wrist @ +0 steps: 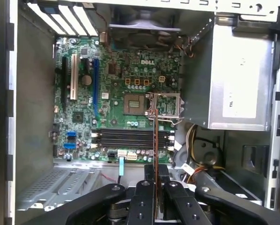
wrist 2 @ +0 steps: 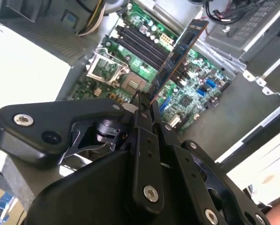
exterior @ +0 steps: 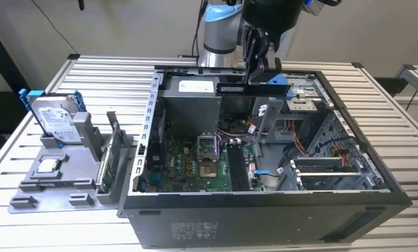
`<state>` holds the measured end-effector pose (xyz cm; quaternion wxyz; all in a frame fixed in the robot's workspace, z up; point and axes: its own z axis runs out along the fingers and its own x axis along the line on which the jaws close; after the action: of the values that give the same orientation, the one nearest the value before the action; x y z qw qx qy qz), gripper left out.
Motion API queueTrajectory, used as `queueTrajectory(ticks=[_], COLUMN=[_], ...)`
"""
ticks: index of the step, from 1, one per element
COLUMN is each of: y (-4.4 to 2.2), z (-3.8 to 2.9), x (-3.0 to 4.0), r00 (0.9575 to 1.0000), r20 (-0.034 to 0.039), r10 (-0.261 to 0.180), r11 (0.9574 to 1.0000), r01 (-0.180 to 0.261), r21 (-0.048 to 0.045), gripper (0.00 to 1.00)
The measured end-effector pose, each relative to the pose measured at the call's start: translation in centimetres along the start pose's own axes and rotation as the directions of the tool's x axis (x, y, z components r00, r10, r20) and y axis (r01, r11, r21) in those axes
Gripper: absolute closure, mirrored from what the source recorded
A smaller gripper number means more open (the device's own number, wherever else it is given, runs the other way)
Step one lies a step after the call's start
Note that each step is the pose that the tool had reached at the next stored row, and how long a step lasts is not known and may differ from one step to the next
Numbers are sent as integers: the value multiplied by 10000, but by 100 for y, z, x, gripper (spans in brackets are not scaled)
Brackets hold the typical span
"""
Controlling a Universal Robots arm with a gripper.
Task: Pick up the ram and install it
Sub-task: 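Pick up the ram and move it above insertion slot, then insert the ram into the slot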
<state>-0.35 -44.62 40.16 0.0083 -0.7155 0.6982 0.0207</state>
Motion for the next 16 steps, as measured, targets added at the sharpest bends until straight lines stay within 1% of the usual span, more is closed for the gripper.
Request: queueTrajectory(ticks=[2,4,16], y=[-2,-3,-3], z=[4,5,6], x=[-67,-96,-114], r00=[10000,10000,10000], r20=[1,-1,0], r10=[0,-1,0], r11=[10000,10000,10000], r01=[0,1,0], r21=[0,-1,-1], gripper=[86,86,86])
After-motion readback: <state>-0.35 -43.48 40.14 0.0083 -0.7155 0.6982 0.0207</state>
